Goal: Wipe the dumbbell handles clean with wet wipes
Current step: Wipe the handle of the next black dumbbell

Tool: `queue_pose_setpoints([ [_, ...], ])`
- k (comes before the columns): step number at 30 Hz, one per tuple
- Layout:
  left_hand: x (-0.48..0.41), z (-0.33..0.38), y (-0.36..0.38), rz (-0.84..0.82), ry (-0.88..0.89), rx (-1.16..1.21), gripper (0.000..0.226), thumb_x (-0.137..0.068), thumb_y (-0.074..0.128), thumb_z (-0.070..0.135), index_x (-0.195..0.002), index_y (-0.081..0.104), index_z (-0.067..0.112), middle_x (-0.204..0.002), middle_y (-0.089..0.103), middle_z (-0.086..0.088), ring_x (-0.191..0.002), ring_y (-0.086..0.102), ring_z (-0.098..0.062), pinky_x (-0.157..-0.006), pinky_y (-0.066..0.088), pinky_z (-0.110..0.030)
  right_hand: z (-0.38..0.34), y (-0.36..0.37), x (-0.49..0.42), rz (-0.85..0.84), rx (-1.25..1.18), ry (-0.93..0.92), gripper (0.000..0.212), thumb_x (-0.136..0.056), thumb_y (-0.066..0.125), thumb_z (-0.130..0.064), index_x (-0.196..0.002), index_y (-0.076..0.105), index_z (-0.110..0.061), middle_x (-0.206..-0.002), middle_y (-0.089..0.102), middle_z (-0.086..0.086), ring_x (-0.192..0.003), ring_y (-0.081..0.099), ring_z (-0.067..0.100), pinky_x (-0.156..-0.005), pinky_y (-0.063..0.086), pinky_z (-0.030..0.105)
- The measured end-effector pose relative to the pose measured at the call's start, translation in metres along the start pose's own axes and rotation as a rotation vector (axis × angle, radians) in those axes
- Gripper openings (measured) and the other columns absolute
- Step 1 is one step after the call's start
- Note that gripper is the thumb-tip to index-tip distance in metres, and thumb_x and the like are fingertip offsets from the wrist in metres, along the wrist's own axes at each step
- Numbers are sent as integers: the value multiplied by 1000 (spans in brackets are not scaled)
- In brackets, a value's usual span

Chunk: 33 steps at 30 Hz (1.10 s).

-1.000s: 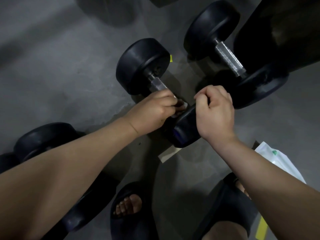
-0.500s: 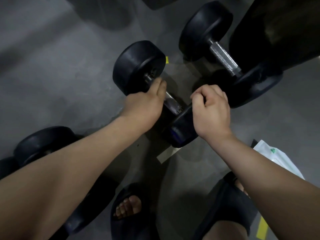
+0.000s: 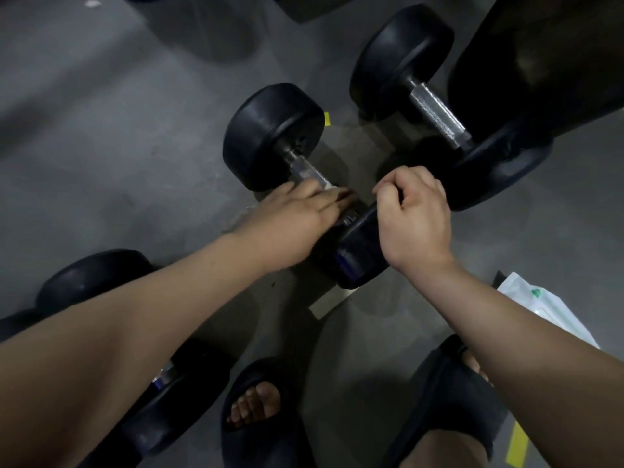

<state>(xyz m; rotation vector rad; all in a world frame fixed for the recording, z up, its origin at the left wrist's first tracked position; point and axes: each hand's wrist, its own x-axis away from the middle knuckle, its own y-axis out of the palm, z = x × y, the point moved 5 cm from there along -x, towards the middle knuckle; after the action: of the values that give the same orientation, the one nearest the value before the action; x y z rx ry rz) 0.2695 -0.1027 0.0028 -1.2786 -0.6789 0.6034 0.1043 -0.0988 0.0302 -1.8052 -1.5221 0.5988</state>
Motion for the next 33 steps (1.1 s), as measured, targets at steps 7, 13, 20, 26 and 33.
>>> queue_pose_setpoints([
  [7, -7, -15, -5, 49, -268, 5, 66, -92, 47, 16, -156, 29, 13, -161, 29, -3, -135, 27, -29, -99, 29, -39, 5, 1, -6, -34, -33, 16, 23, -94, 47, -28, -84, 66, -19, -98, 59, -8, -100, 51, 16, -81, 35, 26],
  [13, 6, -6, 12, 378, -107, 183, 36, -99, 58, 19, -134, 63, 12, -136, 60, 1, -123, 48, -27, -97, 44, -42, 1, -11, -25, -80, -35, -7, 21, -90, 53, -22, -81, 70, -14, -89, 60, -3, -87, 57, 11, -81, 45, 24],
  [20, 17, -8, 16, 553, -461, 600, 26, -85, 68, 2, -110, 74, 9, -111, 66, -2, -105, 58, -14, -92, 48, -22, -19, -4, -1, -143, 198, -245, 25, -85, 48, -36, -76, 68, -22, -83, 64, -9, -100, 51, 20, -91, 43, 41],
  [26, 2, -18, 22, 687, -992, 1211, 8, -89, 73, 21, -87, 69, 28, -95, 68, 11, -86, 65, 2, -77, 48, -11, -19, -1, -3, -26, 247, -270, 24, -84, 49, -33, -69, 62, -20, -75, 61, -6, -93, 52, 23, -85, 44, 40],
  [33, -5, -8, 20, 602, -941, 1241, 15, -97, 65, 22, -108, 63, 32, -122, 49, 8, -101, 57, 2, -84, 44, -3, -18, -2, -4, -16, 209, -273, 26, -84, 48, -33, -68, 62, -19, -75, 61, -7, -93, 53, 23, -85, 46, 45],
])
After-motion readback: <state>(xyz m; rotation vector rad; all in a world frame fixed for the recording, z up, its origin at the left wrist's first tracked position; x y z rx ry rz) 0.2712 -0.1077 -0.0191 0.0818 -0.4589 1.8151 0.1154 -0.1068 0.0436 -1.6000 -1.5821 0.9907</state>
